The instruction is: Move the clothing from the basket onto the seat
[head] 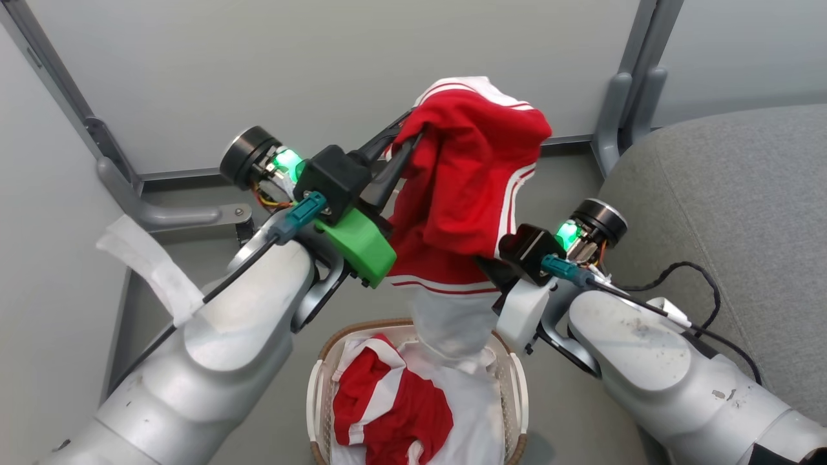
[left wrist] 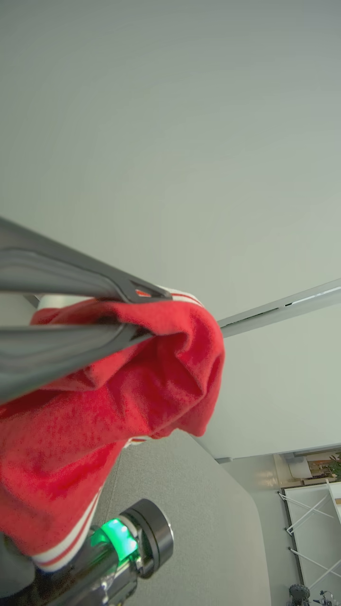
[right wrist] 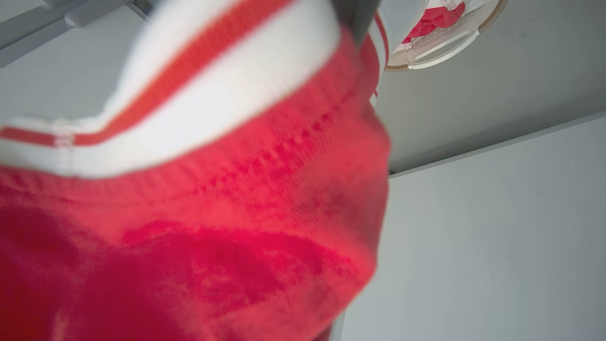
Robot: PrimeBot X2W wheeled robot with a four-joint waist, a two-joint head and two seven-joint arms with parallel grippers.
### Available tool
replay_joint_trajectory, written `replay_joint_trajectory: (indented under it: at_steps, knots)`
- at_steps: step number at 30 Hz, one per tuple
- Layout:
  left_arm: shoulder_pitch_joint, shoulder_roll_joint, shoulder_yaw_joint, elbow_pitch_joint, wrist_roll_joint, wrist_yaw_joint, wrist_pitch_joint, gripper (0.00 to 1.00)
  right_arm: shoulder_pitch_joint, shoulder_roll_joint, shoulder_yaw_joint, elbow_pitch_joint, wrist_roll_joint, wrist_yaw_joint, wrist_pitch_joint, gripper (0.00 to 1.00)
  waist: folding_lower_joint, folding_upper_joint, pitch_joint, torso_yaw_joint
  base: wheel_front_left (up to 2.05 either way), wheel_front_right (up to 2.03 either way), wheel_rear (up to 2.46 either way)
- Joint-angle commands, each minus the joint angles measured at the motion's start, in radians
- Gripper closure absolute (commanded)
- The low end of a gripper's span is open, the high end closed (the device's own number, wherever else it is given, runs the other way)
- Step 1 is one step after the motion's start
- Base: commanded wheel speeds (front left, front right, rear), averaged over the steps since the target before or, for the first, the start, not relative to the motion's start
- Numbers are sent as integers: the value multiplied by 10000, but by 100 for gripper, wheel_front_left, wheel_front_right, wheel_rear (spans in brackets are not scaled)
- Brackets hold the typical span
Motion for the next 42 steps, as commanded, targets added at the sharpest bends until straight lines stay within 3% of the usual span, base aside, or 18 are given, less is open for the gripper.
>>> replay_joint_trajectory:
  at_steps: [1, 2, 4, 5, 6, 7, 8, 17, 30, 42]
  knots:
    - [253, 134, 114, 81, -79, 103, -61, 100, -12, -84, -168, -277, -20, -13, -49, 100, 1, 0, 28, -26, 0, 0, 0]
    - [366, 169, 149, 146, -137, 155, -76, 91, 45, -131, -292, -478, -79, -13, -49, 100, 1, 0, 48, -45, 0, 0, 0]
    - [588, 245, 227, 223, -259, 238, -128, 58, 143, -226, -507, -852, -189, -13, -49, 100, 1, 0, 77, -88, 0, 0, 0]
    - [689, 273, 280, 258, -318, 275, -163, 52, 172, -272, -606, -1015, -250, -13, -51, 100, 1, 0, 89, -110, 0, 0, 0]
    - [811, 298, 357, 291, -394, 323, -202, 34, 208, -304, -725, -1204, -331, -14, -49, 100, 1, 0, 103, -137, 0, 0, 0]
    - [904, 312, 417, 309, -421, 389, -232, 4, 246, -312, -831, -1364, -382, -14, -51, 100, 1, 0, 114, -158, 0, 0, 0]
    - [1038, 311, 489, 340, -472, 449, -263, 0, 292, -332, -938, -1535, -448, -14, -51, 100, 1, 0, 128, -183, 0, 0, 0]
    - [2196, 90, 1064, 229, -782, 718, -398, 0, 455, -560, -1577, -2279, -881, -14, -49, 100, 1, 0, 270, -317, 0, 0, 0]
    - [3705, -142, 1450, -455, -193, 456, -388, 0, 857, -1005, -2749, -2669, -1370, -14, -49, 100, 1, 0, 656, -718, 0, 0, 0]
    - [4057, -516, 1788, -791, 507, 291, -388, 0, 1536, -1346, -4059, -3067, -1815, -14, -51, 100, 1, 0, 1222, -2310, 0, 0, 0]
